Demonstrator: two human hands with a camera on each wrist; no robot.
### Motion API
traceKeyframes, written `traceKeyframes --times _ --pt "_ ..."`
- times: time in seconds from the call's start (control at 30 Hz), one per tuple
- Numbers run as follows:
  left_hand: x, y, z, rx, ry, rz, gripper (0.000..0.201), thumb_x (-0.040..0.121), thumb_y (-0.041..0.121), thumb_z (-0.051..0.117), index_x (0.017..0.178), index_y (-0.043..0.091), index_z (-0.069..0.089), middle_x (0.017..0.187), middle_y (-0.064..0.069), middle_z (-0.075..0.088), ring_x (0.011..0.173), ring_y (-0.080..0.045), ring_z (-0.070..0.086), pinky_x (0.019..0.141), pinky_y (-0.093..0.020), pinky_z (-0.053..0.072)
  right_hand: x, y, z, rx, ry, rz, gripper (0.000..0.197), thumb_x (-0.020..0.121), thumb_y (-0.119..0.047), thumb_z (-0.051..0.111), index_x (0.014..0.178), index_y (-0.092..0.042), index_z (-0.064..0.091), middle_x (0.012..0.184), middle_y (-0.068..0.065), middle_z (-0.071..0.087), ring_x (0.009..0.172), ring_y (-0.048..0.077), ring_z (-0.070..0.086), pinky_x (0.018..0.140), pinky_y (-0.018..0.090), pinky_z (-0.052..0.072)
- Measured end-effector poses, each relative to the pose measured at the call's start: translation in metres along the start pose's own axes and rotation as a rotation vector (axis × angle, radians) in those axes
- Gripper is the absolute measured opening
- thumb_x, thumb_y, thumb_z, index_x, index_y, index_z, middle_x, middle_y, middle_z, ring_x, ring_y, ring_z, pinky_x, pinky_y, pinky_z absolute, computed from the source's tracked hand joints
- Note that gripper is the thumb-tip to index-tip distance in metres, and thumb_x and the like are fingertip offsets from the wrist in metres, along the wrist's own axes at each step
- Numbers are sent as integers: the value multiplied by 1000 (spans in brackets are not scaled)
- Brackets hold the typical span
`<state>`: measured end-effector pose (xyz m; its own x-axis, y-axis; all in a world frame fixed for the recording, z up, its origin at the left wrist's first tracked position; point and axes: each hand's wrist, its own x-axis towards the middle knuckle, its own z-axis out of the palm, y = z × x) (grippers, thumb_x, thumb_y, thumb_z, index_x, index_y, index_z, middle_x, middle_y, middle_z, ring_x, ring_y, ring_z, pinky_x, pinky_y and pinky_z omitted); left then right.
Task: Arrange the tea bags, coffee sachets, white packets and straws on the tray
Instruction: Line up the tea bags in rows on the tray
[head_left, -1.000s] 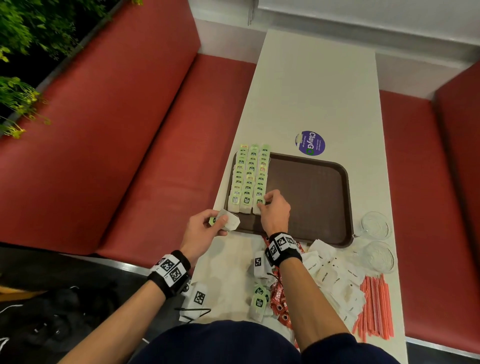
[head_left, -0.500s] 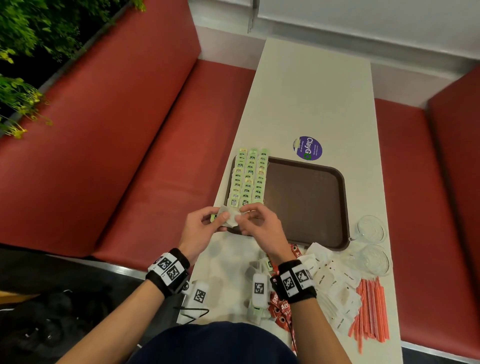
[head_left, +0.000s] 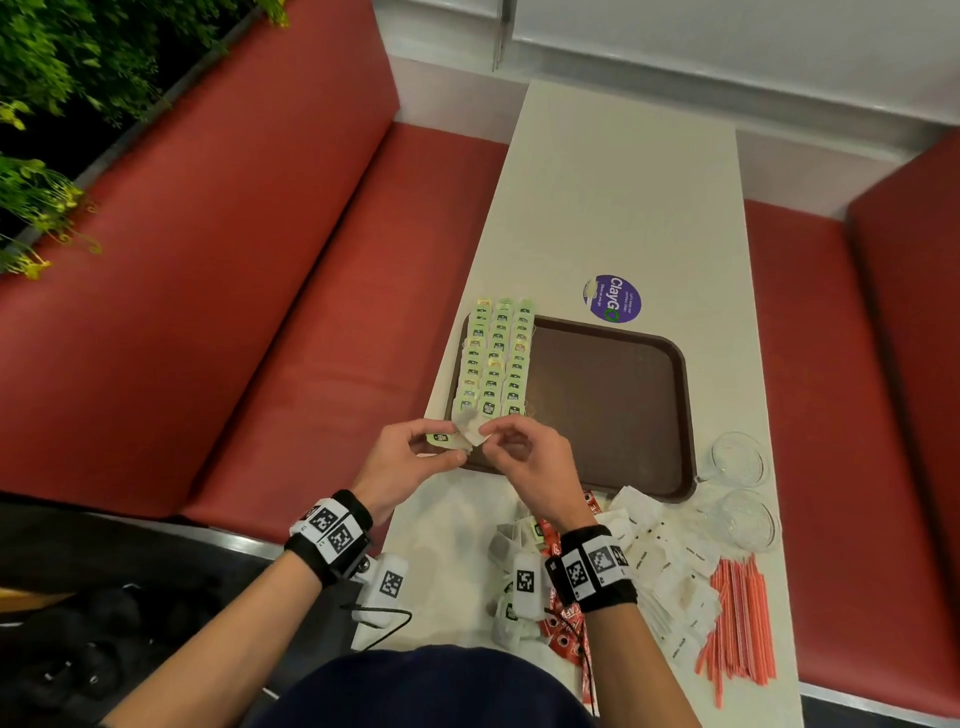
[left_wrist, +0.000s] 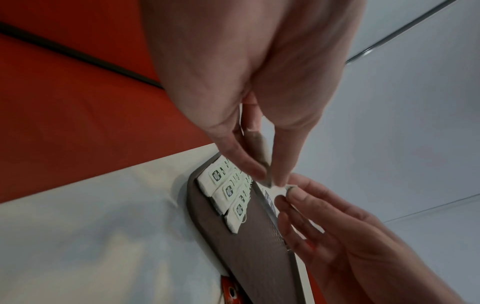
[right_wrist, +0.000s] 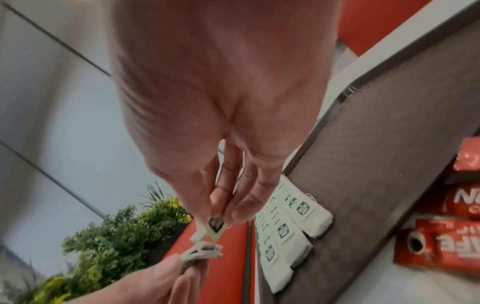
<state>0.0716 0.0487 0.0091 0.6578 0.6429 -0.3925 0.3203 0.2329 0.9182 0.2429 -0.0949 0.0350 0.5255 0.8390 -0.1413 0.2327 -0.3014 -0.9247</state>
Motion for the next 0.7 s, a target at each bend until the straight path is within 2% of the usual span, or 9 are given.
traceKeyframes --times 0.07,0.1,0.23,0.33,0.4,0.43,0.53,0.63,0.7 --pt "1 2 -1 45 -78 -19 46 86 3 88 126 23 76 114 -2 82 110 -18 77 103 -41 59 7 9 0 -90 77 -23 15 96 -13 81 103 -26 82 101 -13 77 95 3 73 89 20 59" --pt "4 3 -2 99 -78 -15 45 89 -1 84 126 23 76 114 0 82 109 -15 77 102 -39 59 10 14 1 -137 109 -26 14 96 -16 82 102 -28 82 102 -13 74 95 3 71 90 20 58" --pt "18 8 -8 385 4 47 35 104 -2 61 113 25 82 110 0 79 91 -14 78 87 -33 65 25 32 0 -242 152 -6 13 100 -22 77 99 -35 77 108 -13 66 99 1 65 90 24 55" --pt "28 16 -11 580 14 157 33 105 4 62 101 28 84 110 10 66 92 -10 70 73 -28 65 35 39 -2 -194 127 9 11 106 -20 69 102 -30 70 100 -14 73 95 2 68 86 27 56" --pt "36 22 -11 615 -8 179 29 105 5 63 99 27 82 103 7 72 87 -13 72 70 -28 65 41 42 0 -185 105 33 10 106 -19 68 103 -28 67 95 -11 75 92 2 70 85 27 56" --pt "40 25 -10 616 -18 176 27 104 4 64 101 26 80 96 5 76 80 -14 74 68 -29 65 45 42 1 -192 94 51 10 106 -18 68 104 -27 67 94 -11 76 93 4 71 85 27 56" --pt "49 34 -8 625 -32 179 27 103 7 66 100 29 81 81 1 77 65 -11 72 63 -20 60 56 43 5 -251 35 88 10 106 -15 68 108 -24 69 94 -8 76 94 10 71 82 25 52" --pt "51 39 -8 582 -101 126 28 103 7 64 101 29 81 74 -3 77 64 -15 76 69 -25 64 65 43 9 -313 -54 119 5 105 -17 69 108 -20 72 94 -5 75 90 11 69 75 19 49" --pt "53 40 -8 607 -113 92 28 98 6 64 102 29 81 73 0 78 62 -8 73 65 -19 59 71 44 13 -345 -88 131 3 104 -17 70 104 -19 72 95 -4 74 87 10 68 73 19 51"
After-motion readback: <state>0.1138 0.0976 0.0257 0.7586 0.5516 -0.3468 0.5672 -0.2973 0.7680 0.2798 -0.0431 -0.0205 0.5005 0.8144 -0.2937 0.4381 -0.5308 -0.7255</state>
